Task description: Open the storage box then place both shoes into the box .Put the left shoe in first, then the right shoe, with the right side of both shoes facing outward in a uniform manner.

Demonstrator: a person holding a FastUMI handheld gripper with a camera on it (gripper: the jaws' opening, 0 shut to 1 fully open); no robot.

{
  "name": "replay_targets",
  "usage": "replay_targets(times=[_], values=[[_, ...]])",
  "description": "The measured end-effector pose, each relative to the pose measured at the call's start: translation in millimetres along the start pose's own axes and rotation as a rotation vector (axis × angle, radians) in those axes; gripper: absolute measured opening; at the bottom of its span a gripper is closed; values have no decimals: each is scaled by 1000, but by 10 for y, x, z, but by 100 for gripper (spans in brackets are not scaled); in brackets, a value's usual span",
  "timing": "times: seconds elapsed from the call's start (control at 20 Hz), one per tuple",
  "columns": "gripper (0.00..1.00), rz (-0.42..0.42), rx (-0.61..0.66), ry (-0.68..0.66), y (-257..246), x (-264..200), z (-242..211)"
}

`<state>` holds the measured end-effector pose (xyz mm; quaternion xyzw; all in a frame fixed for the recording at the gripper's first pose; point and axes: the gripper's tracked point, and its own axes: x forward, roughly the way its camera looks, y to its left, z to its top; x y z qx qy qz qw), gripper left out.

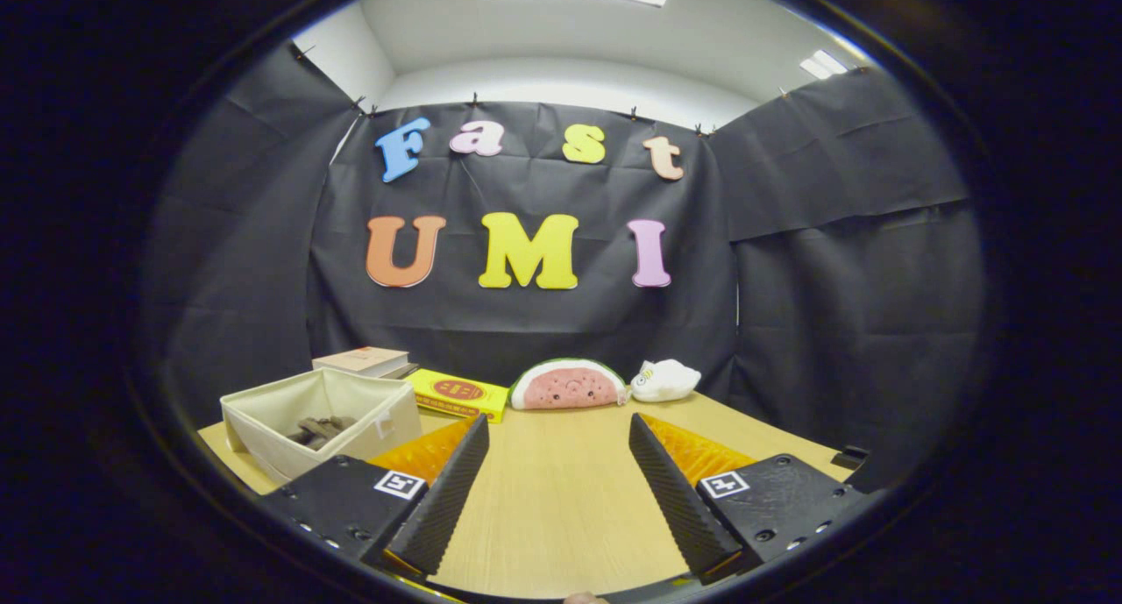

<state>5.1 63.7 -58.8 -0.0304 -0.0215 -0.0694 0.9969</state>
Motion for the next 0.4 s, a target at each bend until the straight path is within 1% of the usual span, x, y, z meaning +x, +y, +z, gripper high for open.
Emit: replay_targets(times=[0.4], values=[[98, 11, 10, -8, 17, -30, -1]])
